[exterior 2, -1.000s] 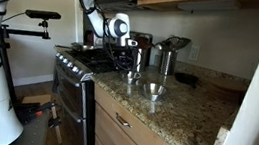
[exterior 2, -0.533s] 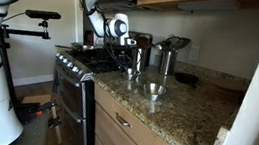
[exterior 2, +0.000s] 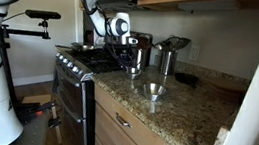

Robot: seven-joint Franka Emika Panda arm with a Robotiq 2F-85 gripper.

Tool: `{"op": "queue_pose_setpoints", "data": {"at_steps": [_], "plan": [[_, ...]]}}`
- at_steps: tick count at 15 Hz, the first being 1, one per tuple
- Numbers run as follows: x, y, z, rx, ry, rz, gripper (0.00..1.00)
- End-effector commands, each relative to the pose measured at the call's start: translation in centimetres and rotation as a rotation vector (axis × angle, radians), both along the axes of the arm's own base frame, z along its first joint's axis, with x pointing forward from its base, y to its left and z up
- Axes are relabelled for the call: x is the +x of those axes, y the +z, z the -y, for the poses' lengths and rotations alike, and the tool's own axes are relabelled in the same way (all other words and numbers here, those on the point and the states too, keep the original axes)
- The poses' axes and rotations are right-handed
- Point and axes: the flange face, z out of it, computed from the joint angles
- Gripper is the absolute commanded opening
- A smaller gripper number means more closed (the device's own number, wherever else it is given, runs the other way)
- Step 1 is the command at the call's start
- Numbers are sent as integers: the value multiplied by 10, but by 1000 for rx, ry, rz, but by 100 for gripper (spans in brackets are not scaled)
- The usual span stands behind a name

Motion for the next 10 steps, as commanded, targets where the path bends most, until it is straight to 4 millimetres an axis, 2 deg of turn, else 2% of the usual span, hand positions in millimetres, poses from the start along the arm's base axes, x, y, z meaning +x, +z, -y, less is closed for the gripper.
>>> {"op": "queue_pose_setpoints", "data": {"at_steps": [1, 10], "plan": [[2, -3, 10, -31, -13, 0, 9], [2, -1, 25, -70, -81, 21, 9]]}}
